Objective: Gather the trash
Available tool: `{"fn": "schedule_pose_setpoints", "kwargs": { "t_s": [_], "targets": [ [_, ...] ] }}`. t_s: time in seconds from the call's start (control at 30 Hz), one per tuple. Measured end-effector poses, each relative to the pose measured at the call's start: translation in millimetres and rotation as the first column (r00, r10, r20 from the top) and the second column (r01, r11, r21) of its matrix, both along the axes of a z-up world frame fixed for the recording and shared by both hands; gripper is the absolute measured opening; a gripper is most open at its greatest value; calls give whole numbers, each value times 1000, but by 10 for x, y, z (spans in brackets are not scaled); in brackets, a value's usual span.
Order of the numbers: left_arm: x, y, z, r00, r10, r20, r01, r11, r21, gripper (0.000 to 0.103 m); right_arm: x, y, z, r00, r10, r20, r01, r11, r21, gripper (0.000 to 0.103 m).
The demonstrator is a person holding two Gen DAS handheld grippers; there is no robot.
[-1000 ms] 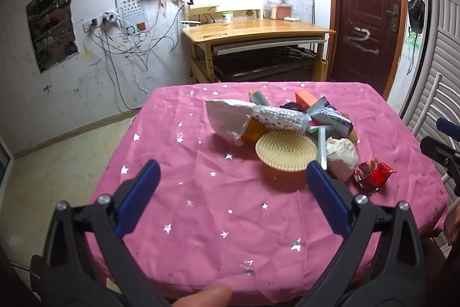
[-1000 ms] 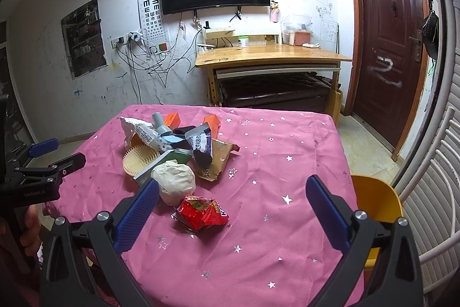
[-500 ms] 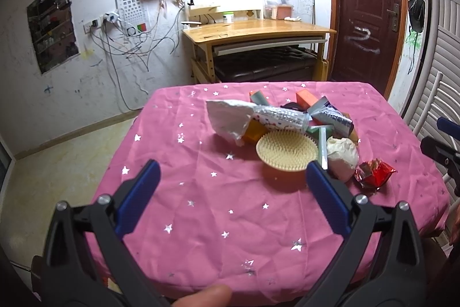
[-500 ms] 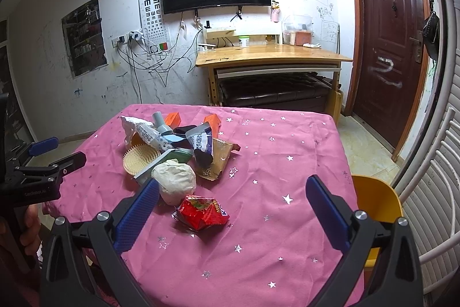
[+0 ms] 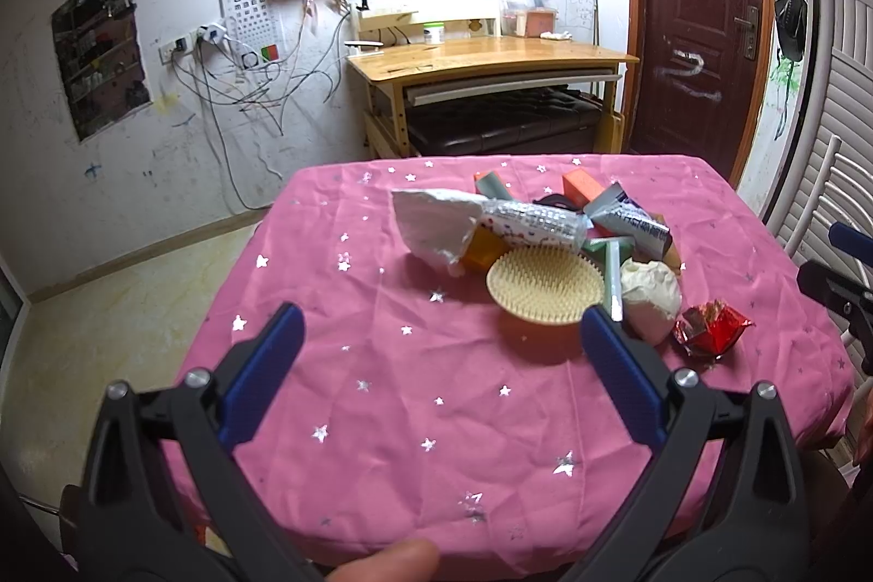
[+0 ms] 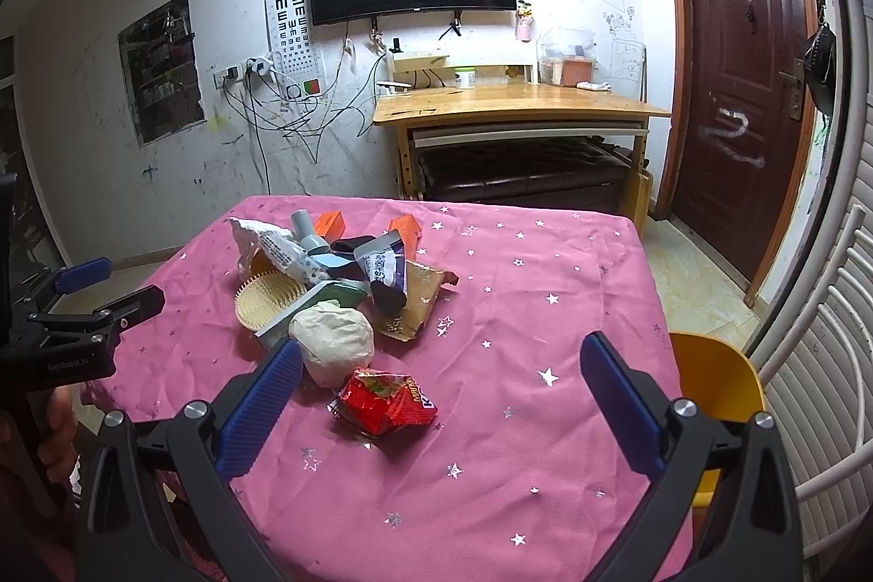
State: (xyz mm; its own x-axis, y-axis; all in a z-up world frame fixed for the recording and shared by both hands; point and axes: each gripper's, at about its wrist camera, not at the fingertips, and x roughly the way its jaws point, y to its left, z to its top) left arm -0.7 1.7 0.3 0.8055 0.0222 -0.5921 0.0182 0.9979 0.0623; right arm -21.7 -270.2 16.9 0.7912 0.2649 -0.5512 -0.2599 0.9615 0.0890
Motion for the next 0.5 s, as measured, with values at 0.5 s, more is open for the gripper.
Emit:
{"fn": "schedule_pose_setpoints", "kwargs": {
  "t_s": [0.5],
  "targets": [
    [-1, -3, 1, 1000, -1, 0, 1, 1000, 2, 97, -1, 4, -8, 1000, 3, 0, -3, 1000, -2, 96]
  ]
}}
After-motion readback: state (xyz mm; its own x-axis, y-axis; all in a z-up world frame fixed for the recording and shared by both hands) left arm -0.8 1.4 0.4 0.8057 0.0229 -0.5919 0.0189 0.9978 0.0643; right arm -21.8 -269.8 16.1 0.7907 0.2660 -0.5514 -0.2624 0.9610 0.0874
